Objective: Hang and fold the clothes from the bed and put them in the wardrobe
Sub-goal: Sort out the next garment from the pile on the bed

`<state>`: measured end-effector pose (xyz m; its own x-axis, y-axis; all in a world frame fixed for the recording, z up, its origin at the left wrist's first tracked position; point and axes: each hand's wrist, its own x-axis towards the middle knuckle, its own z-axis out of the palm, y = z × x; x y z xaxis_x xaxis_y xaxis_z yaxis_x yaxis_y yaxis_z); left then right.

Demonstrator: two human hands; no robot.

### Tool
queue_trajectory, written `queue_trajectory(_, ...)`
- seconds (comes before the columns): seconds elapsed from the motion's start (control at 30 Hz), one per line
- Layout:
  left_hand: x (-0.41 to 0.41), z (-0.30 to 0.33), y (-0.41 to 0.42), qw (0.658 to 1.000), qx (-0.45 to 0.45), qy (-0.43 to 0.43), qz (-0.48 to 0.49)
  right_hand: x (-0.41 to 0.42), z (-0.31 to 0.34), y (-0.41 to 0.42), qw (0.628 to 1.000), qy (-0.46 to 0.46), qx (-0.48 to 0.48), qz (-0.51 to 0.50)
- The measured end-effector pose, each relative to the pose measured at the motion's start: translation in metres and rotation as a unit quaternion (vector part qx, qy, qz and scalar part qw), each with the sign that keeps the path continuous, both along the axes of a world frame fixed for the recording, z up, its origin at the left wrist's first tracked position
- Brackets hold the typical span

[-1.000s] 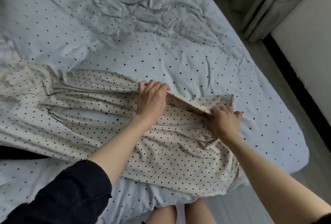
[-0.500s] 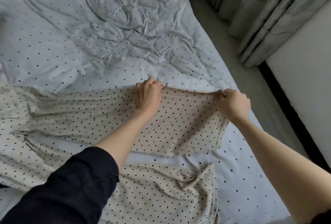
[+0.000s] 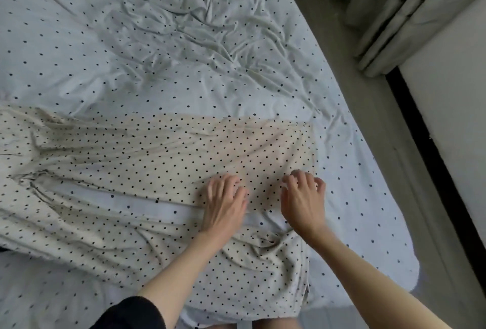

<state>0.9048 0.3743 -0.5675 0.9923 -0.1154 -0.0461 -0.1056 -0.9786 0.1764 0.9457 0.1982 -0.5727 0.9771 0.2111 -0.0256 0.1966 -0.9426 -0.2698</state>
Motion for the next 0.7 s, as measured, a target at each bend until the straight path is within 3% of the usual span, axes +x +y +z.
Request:
queue_trajectory(0.13,-0.023,-0.003,-0.005,0.992,0.054,0.104,-0.050,-0.041,-0.012,-0.022,0.986,0.117,-0.113,0.041)
queue_trajectory(0.23,-0.015,-0.010,-0.005,0.983,0.124,0.114,-0.069,-0.035,-0.018,-0.026,0.969,0.166,-0.181,0.027)
queue_trajectory(0.4,0.008,-0.006,0.001,0.965,0.210,0.105,-0.115,-0.011,-0.021,-0.012,0.968,0.107,-0.223,0.044)
queue_trajectory(0.47,0.009,-0.006,0.006,0.982,0.131,0.118,-0.073,-0.006,-0.019,-0.013,0.980,0.057,-0.188,0.026)
queue_trajectory(0.6,0.006,0.004,0.009,0.991,-0.096,0.088,0.022,-0.007,-0.010,-0.025,0.995,0.062,-0.054,-0.063)
queue_trajectory(0.7,-0.011,0.011,0.001,0.991,-0.121,0.061,-0.015,-0.025,0.001,-0.050,0.999,0.007,-0.046,-0.028)
